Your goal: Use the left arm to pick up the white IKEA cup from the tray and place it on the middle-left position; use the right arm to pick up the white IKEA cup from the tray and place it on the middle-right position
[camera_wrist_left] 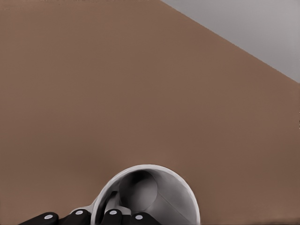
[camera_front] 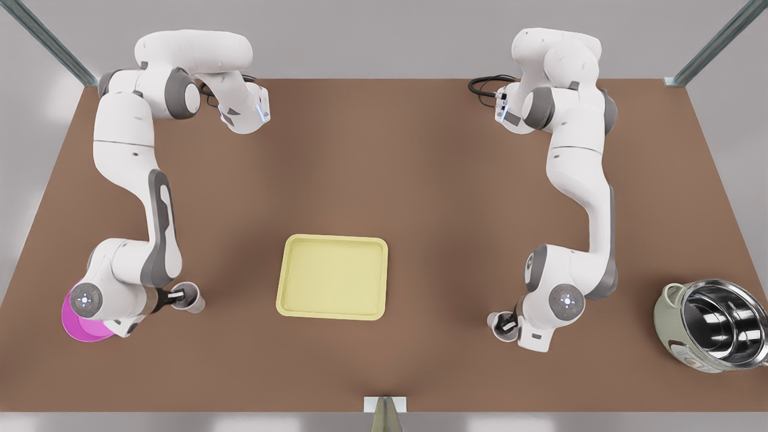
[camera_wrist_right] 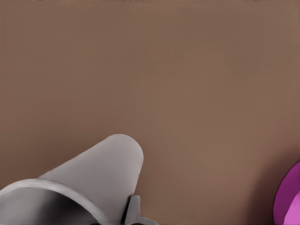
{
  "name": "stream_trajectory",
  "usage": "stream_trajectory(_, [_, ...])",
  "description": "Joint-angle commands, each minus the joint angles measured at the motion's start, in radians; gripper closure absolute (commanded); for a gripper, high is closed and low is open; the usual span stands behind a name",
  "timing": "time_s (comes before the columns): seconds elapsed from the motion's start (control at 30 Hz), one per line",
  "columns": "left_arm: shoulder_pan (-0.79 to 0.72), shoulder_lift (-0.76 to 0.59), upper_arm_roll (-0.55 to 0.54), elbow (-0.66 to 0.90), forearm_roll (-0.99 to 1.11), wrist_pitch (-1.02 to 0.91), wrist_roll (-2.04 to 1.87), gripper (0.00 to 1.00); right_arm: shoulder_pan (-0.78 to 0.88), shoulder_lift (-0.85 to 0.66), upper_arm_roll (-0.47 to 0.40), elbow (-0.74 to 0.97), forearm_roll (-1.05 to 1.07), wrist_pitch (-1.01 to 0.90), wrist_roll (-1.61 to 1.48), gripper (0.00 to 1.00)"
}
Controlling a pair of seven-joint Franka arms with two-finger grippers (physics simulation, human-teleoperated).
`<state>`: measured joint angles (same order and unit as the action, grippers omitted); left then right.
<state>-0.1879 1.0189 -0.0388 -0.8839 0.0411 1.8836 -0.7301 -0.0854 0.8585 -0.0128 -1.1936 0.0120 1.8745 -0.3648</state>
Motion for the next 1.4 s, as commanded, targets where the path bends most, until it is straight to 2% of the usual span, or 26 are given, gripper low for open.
stream_trajectory(0.0, [-0.002,0.000,0.000,0.000,0.028,0.061,0.528,0.89,-0.001,0.005,0.000,0.000,-0.020,0.061,-0.203,1.00])
stream_trajectory(0.1, [-0.019,0.009,0.002,-0.015,0.032,0.104,0.518,0.88,-0.001,0.019,0.004,0.000,-0.018,0.071,-0.203,1.00])
stream_trajectory(0.2, [-0.016,-0.003,0.002,-0.102,0.029,0.196,0.514,0.86,-0.001,0.019,0.005,0.000,-0.018,0.077,-0.203,1.00])
stream_trajectory(0.23, [-0.016,-0.010,0.002,-0.116,0.029,0.204,0.514,0.86,-0.001,0.020,0.005,0.000,-0.018,0.078,-0.201,0.96])
stream_trajectory(0.27, [-0.016,-0.008,0.002,-0.116,0.029,0.204,0.514,0.86,-0.001,0.020,0.005,0.000,-0.018,0.084,-0.201,0.80])
stream_trajectory(0.33, [-0.016,-0.008,0.002,-0.116,0.029,0.204,0.514,0.84,-0.002,0.019,0.002,0.000,-0.017,0.083,-0.197,0.55])
stream_trajectory(0.37, [-0.015,-0.008,0.002,-0.116,0.029,0.204,0.514,0.64,-0.002,0.019,0.002,0.000,-0.015,0.083,-0.194,0.46])
stream_trajectory(0.4, [-0.016,-0.008,0.002,-0.116,0.029,0.203,0.514,0.00,-0.001,0.019,0.002,0.002,-0.015,0.083,-0.192,0.39])
stream_trajectory(0.53, [-0.015,-0.014,0.002,-0.116,0.029,0.186,0.520,0.00,0.001,-0.006,0.002,0.000,-0.015,0.045,-0.187,0.36])
stream_trajectory(0.63, [-0.013,-0.029,0.002,-0.125,0.029,0.140,0.526,0.00,0.024,-0.133,0.016,0.051,-0.015,-0.201,-0.148,0.36])
stream_trajectory(0.67, [-0.013,-0.037,0.002,-0.133,0.029,0.131,0.526,0.00,0.030,-0.199,0.030,0.068,-0.015,-0.268,-0.128,0.32])
stream_trajectory(0.73, [-0.013,-0.049,0.002,-0.161,0.029,0.132,0.525,0.00,0.055,-0.326,0.054,0.068,-0.017,-0.337,-0.085,0.16])
stream_trajectory(0.77, [-0.013,-0.051,0.002,-0.168,0.029,0.132,0.525,0.00,0.058,-0.383,0.059,0.066,-0.015,-0.359,-0.069,0.02])
stream_trajectory(0.8, [-0.013,-0.052,0.002,-0.179,0.029,0.132,0.525,0.00,0.058,-0.409,0.060,0.066,-0.015,-0.359,-0.024,0.00])
stream_trajectory(0.87, [-0.013,-0.063,0.002,-0.196,0.029,0.132,0.525,0.00,0.047,-0.417,0.022,0.066,-0.020,-0.296,0.430,0.00])
stream_trajectory(0.9, [-0.013,-0.065,0.002,-0.196,0.029,0.134,0.525,0.00,0.033,-0.418,-0.012,0.066,-0.024,-0.285,0.503,0.00])
stream_trajectory(0.93, [-0.013,-0.069,0.002,-0.194,0.029,0.132,0.525,0.00,0.035,-0.418,-0.012,0.066,-0.023,-0.285,0.402,0.00])
stream_trajectory(1.03, [-0.010,-0.083,0.004,-0.193,0.029,0.131,0.526,0.00,0.087,-0.453,0.031,0.013,-0.018,-0.299,0.402,0.00])
stream_trajectory(1.07, [-0.010,-0.088,0.004,-0.193,0.029,0.117,0.526,0.00,0.165,-0.550,0.030,-0.133,-0.015,-0.243,0.527,0.00])
stream_trajectory(1.13, [-0.010,-0.092,0.004,-0.193,0.028,0.109,0.525,0.00,0.268,-0.566,0.045,-0.153,-0.017,-0.241,0.665,0.00])
stream_trajectory(1.37, [-0.010,-0.132,0.005,-0.184,0.029,0.032,0.526,0.00,0.253,-0.549,0.028,-0.152,-0.023,-0.225,0.632,0.00])
